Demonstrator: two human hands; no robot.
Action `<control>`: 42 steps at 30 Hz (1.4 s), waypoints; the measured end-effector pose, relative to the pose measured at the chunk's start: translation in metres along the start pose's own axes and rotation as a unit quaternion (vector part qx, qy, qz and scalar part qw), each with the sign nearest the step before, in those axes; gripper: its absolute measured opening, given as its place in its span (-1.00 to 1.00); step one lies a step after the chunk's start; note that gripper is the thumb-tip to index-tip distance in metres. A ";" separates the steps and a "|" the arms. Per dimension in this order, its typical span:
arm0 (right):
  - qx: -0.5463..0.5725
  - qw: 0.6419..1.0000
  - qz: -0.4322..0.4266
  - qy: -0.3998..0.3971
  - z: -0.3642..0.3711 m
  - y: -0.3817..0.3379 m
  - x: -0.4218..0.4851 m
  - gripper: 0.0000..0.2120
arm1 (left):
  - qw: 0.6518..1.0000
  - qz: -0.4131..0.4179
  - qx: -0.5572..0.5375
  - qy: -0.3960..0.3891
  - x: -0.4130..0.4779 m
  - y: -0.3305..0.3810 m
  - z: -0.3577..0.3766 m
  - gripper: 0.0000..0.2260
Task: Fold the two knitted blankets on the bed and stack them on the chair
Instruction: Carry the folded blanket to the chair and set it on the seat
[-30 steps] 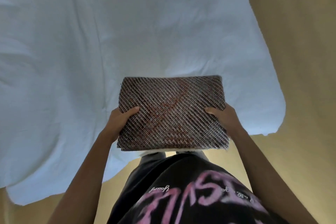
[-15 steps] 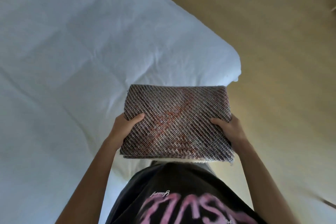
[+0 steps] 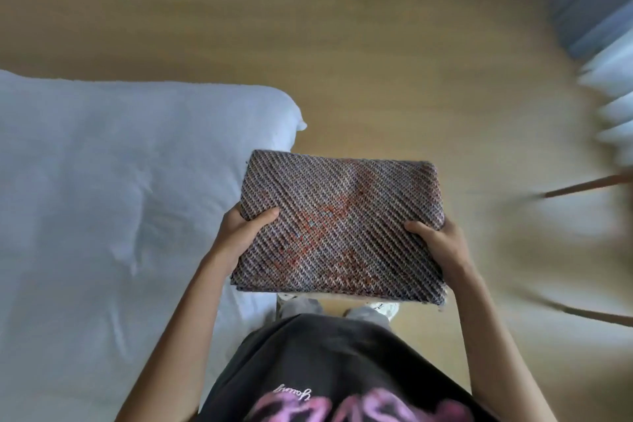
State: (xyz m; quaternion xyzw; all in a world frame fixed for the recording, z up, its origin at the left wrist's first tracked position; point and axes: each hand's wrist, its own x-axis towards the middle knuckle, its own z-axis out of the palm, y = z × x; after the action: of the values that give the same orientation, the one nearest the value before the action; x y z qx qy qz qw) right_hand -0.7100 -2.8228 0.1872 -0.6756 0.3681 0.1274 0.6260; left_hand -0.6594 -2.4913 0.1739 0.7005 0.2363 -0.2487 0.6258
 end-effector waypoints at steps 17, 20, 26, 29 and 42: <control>0.111 0.971 0.030 0.210 -0.288 0.091 -0.011 -0.57 | 0.959 0.030 0.214 -0.183 -0.001 0.059 0.337 -0.76; 0.152 0.956 0.047 0.246 -0.323 0.103 -0.015 -0.59 | 0.943 0.027 0.245 -0.224 -0.001 0.070 0.393 -0.76; 0.213 0.918 0.071 0.326 -0.388 0.116 -0.011 -0.63 | 0.904 0.029 0.303 -0.300 0.012 0.094 0.511 -0.65; 0.238 0.897 0.078 0.364 -0.422 0.114 0.004 -0.68 | 0.885 0.034 0.324 -0.333 0.025 0.109 0.575 -0.60; 0.292 0.804 0.147 0.497 -0.573 0.086 0.070 -0.69 | 0.802 0.050 0.376 -0.462 0.062 0.167 0.841 -0.67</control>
State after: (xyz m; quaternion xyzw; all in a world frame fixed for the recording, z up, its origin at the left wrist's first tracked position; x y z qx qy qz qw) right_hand -0.8830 -3.3800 0.1835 -0.3699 0.7433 -0.2488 0.4988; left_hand -0.5490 -3.3441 0.1826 0.6939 -0.2282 -0.5805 0.3599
